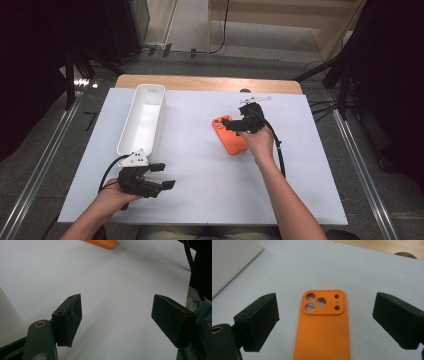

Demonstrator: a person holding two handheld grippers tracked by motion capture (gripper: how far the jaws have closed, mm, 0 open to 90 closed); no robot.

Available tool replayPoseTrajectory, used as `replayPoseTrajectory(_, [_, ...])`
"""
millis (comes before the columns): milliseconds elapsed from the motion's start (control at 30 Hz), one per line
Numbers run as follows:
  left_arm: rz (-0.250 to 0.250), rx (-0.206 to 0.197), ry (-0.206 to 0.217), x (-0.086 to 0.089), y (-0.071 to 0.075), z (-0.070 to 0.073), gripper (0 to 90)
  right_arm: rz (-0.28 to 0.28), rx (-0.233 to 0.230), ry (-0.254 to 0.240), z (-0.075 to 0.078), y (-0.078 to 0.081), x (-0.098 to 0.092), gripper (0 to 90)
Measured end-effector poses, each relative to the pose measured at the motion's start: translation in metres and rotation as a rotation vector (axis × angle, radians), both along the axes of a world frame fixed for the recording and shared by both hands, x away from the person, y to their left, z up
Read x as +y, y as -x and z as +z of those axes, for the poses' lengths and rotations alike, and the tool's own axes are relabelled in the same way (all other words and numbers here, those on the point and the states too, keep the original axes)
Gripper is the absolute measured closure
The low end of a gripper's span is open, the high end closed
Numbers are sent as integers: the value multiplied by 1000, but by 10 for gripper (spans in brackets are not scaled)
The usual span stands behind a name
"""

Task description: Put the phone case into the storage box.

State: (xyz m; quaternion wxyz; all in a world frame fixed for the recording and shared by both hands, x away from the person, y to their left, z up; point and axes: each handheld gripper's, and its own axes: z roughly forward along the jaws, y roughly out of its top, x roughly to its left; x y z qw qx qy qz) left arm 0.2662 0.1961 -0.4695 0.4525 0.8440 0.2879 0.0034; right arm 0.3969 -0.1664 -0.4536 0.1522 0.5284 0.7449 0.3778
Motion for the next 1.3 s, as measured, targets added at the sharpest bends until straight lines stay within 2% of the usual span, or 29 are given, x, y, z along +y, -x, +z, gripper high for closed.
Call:
replayPoseTrajectory(233, [-1, 2, -3, 0, 0, 0, 241, -6, -2, 2, -4, 0, -1, 57])
replayPoseTrajectory(333, [-2, 2, -2, 0, 0, 0, 241, -11, 14, -6, -6, 1, 0, 57])
replayPoseTrajectory(400, [-1, 2, -2, 0, 0, 0, 241, -6, 4, -1, -9, 1, -1, 57])
replayPoseTrajectory(600, [-1, 2, -2, 0, 0, 0, 241, -9, 29, -6, -14, 3, -1, 57])
replayPoseTrajectory(700, [-4, 1, -3, 0, 0, 0, 241, -2, 19, -6, -18, 4, -2, 56])
replayPoseTrajectory(733, [-3, 3, -3, 0, 0, 0, 241, -13, 39, -14, -19, 6, -1, 57])
replayPoseTrajectory(833, [-4, 0, -3, 1, -1, 0, 241, -12, 33, -13, -23, 6, -2, 57])
replayPoseTrajectory(933, [-5, 1, -4, 0, 0, 0, 241, -9, 55, -11, -26, 8, 0, 56])
replayPoseTrajectory(1000, [-5, 1, -2, 0, 0, 0, 241, -1, 46, -5, -29, 8, 0, 57])
replayPoseTrajectory(1100, [-4, 0, -3, 0, 0, 0, 240, -4, 59, -18, -32, 10, 1, 57])
replayPoseTrajectory(1300, [-2, -1, -2, 0, 0, 0, 241, -2, 67, -14, -40, 12, 3, 56])
